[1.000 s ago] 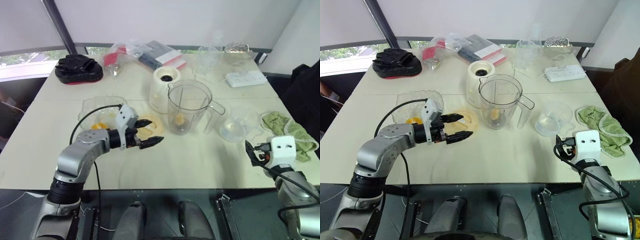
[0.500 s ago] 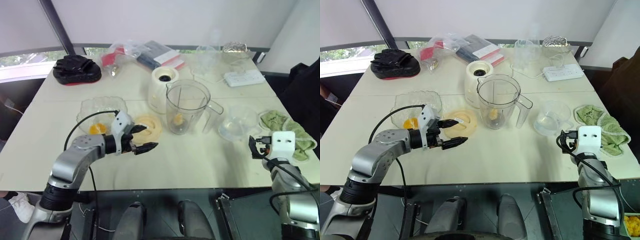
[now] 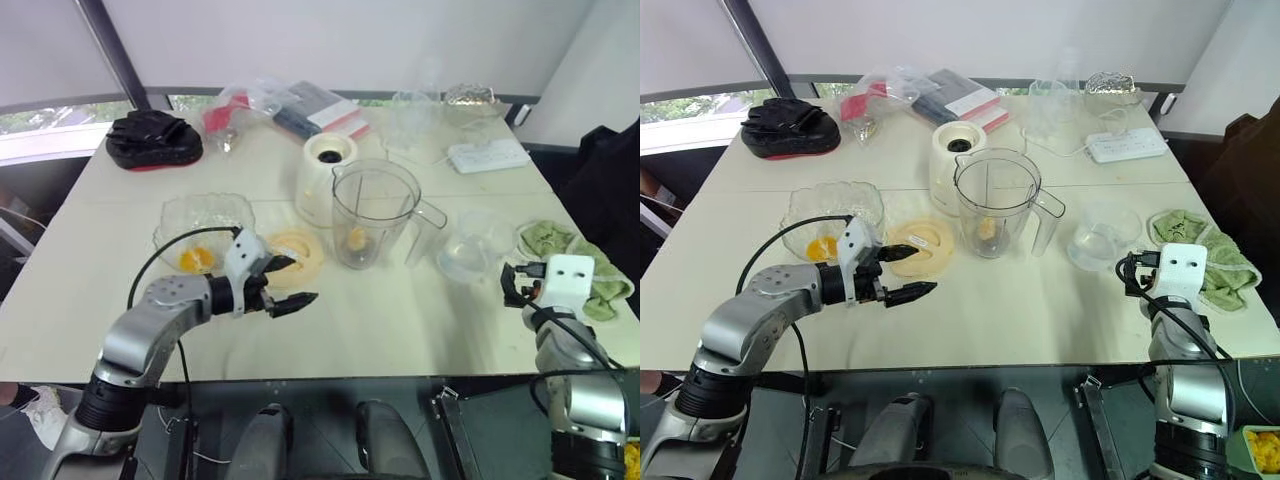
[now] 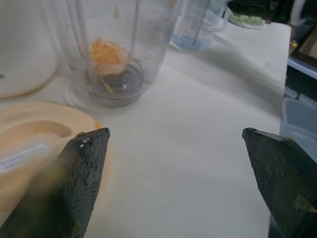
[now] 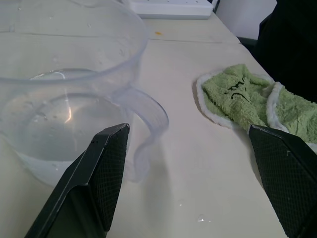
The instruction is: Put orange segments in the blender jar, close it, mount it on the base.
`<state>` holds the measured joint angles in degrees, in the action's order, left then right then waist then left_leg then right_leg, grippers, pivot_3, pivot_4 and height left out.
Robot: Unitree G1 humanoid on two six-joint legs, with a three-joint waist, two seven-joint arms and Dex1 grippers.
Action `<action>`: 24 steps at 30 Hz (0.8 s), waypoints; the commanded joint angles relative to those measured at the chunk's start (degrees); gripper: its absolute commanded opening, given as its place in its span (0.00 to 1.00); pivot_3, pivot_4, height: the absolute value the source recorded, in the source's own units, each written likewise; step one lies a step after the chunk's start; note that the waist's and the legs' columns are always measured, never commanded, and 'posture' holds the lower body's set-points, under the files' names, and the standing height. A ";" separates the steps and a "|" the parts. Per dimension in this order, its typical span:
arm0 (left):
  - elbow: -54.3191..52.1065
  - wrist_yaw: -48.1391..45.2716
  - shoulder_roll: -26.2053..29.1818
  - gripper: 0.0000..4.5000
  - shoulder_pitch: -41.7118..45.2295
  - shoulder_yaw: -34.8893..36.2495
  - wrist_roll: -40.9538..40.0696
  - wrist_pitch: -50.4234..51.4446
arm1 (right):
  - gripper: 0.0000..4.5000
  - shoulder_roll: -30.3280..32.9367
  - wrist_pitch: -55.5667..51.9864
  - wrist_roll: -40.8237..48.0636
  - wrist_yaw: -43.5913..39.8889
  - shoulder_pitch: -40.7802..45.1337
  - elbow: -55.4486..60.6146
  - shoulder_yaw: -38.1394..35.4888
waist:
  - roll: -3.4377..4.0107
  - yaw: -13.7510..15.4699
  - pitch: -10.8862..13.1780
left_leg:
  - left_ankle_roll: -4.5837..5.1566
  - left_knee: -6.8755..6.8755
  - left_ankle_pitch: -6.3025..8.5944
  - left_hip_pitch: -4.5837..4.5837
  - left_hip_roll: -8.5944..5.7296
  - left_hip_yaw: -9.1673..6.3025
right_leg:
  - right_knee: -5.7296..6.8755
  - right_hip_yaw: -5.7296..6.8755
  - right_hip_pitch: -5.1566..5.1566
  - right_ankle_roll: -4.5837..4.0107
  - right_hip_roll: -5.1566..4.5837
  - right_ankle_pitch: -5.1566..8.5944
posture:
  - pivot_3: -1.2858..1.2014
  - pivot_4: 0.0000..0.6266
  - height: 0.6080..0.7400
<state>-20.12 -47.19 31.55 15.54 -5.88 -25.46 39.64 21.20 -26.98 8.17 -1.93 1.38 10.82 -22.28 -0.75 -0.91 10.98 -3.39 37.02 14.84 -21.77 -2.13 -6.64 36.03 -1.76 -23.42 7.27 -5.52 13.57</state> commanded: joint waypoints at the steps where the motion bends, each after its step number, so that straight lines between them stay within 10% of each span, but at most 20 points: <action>1: -2.34 0.13 0.75 0.99 0.44 0.04 0.09 -0.92 | 0.87 -0.64 1.47 -0.15 1.66 1.92 -0.65 -1.46 | 0.00 0.01 0.00 | 0.00 0.00 0.00 0.00 0.00 0.00 | 0.00 0.00 0.00 0.00 0.00 0.00 | 0.52 0.24 1.00; 24: -2.83 0.09 2.11 0.99 -0.41 -1.97 2.78 -4.28 | 0.87 -4.73 3.93 0.92 7.40 7.78 -8.38 -2.20 | 0.05 -0.13 0.03 | 0.00 -0.03 0.00 -0.01 0.00 0.00 | -0.01 0.00 -0.02 -0.01 0.00 0.01 | 0.52 0.24 1.00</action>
<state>-20.55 -47.14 33.19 15.42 -7.91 -23.01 36.69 16.52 -24.69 9.19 4.90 8.19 1.72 -23.46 -0.70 -1.04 11.01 -3.38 36.99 14.84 -21.78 -2.13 -6.63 36.01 -1.76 -23.44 7.26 -5.52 13.59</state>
